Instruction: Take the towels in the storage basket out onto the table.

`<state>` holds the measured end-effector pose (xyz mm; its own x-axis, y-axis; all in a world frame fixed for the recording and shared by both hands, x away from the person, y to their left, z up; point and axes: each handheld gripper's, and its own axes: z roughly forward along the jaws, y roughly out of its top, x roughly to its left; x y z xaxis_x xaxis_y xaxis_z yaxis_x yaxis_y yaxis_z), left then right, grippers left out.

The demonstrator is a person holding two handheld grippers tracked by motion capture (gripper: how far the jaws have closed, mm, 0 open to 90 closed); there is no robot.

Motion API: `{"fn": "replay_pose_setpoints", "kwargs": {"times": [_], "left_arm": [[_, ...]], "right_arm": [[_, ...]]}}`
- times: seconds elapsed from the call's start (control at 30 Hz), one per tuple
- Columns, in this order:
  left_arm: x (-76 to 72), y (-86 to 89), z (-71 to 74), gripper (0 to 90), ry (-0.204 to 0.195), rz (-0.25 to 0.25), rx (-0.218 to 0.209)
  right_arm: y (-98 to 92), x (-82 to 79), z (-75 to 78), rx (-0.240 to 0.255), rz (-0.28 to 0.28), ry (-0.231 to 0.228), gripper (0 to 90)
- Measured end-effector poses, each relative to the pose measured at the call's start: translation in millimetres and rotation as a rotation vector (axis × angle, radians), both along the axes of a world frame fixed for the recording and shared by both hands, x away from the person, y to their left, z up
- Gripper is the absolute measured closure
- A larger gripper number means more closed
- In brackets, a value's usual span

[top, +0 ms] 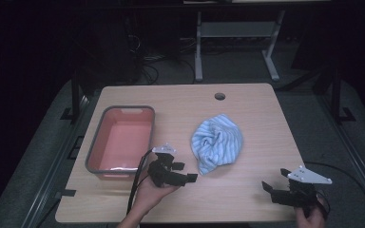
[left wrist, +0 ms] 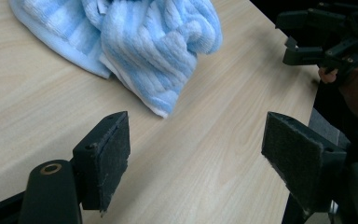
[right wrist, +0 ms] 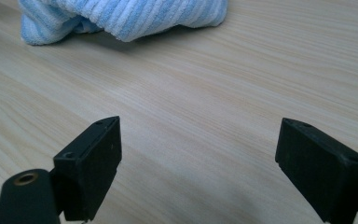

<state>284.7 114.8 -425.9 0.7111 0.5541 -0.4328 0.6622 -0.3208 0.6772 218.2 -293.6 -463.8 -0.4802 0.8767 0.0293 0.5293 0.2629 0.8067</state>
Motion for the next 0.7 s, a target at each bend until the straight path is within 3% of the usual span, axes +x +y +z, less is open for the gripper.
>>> {"fn": "replay_pose_setpoints", "kwargs": {"times": [0.57,0.7], "left_arm": [[-24.2,6.2,-14.2,23.5,-0.002,-0.005,0.003],[-32.8,7.9,-17.0,23.5,-0.023,0.000,0.025]], "right_arm": [[1.2,-1.0,-0.2,0.001,0.001,0.002,13.7],[1.4,-1.8,-0.3,0.002,0.007,-0.002,13.8]]}}
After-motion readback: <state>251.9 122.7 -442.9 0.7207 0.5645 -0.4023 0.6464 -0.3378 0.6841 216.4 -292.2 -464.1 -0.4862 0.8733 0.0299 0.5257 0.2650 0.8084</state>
